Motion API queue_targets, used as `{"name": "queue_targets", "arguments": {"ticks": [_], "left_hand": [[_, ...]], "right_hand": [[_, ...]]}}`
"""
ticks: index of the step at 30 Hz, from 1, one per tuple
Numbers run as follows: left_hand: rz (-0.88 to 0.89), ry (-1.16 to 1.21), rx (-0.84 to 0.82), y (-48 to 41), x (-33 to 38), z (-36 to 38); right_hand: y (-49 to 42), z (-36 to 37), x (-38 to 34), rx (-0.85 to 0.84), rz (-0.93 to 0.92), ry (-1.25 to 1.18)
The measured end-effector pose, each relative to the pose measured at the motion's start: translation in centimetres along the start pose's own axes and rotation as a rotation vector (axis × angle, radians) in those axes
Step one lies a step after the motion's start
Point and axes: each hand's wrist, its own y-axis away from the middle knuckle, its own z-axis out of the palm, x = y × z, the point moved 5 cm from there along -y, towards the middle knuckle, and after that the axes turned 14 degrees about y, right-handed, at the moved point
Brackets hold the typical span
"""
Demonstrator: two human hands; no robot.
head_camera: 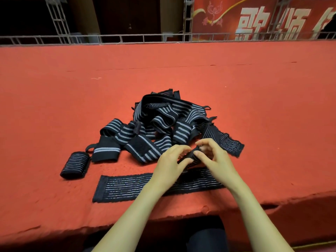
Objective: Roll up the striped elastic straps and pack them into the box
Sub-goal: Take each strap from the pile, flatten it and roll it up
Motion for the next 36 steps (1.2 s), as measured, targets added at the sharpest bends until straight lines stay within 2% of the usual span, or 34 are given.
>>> {"name": "queue_targets", "arguments": {"ticks": [4,8,10,15,20,27,32,36], "left_hand": [[0.046,-0.064,0.088,0.6,0.6,-1.8],[-0.057,0.052,0.277,1.7,0.3,-5.1],[-0.124,0.081,0.36,2.4,-0.3,-6.7],[-0.217,0.082,0.505,4.8,-2.1,-10.3],[-0.334,0.127,0.646,7.0,-3.7,-13.5],[-0.472,0.026,0.662,9.4,-6.0,-14.9],[-0.521,0.006,0.698,10.0,-6.3,-15.2],[-0.535,-0.007,0.728,10.4,-6.6,-16.1]], "right_hand": [[0.1,0.4,-0.4,-0.077,-0.003,-0.058],[0.3,1.9,1.3,-0.245,0.023,0.258],[0.5,2.7,2.1,-0.269,0.034,0.376],[0.4,4.5,3.4,-0.248,0.043,0.578],[0.1,5.0,4.0,-0.108,0.102,0.753],[-0.6,3.7,5.0,0.082,0.194,0.679],[-1.6,3.3,5.7,-0.007,0.208,0.79],[-2.6,2.2,6.4,0.007,0.249,0.714]]}}
